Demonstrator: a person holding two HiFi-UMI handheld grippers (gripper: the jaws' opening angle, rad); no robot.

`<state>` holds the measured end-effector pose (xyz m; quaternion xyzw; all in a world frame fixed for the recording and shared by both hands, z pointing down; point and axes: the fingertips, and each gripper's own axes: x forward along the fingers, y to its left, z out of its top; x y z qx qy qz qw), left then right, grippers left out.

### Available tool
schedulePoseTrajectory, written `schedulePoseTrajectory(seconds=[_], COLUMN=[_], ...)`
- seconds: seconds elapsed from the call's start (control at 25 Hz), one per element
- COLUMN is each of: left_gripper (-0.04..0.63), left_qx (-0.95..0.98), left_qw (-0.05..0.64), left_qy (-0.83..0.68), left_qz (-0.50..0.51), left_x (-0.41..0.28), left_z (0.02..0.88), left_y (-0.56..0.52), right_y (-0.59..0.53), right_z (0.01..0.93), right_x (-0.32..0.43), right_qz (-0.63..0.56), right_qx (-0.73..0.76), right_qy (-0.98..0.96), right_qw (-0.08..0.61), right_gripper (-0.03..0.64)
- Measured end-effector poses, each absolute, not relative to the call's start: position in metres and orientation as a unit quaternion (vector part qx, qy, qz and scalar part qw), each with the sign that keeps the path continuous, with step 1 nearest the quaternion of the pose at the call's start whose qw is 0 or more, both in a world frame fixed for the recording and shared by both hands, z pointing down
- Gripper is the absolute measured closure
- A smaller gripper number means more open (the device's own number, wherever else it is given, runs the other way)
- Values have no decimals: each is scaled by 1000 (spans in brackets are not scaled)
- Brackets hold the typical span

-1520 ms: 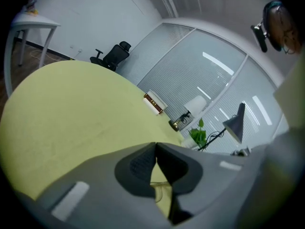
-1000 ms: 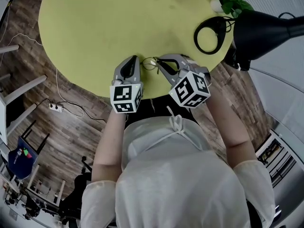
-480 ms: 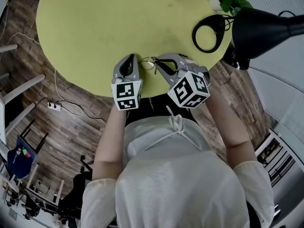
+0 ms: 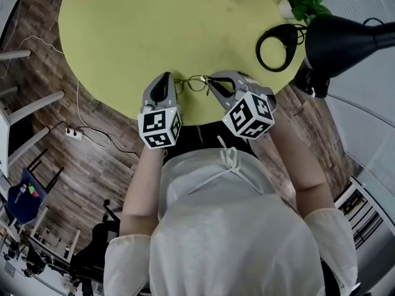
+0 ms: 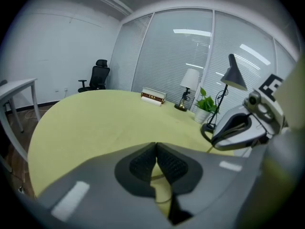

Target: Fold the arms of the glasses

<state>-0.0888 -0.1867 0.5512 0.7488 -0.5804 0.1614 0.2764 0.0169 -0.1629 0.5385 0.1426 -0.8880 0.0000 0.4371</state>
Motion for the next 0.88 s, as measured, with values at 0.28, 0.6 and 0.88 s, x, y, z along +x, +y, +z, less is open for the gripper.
schedulePoseTrajectory(seconds=[0.28,0.6,0.88], left_gripper=[589,589,589], left_qx=[732,721,727], left_qw=[327,396,382], left_qy=[-562,-522,-510], left_qz=[203,224,257], left_x=[-97,-87,-86], left_z=[583,609,612], left_y=[-141,-133,-130], right_y=[-160,-158,-148], right_z=[537,536,538], right_x=[13,5,-12], right_qz=[-9,-23,-66], right_qx=[136,124,86], right_qy=[-882,-878,-860], right_qw=[450,462,498], right_gripper=[601,600,594])
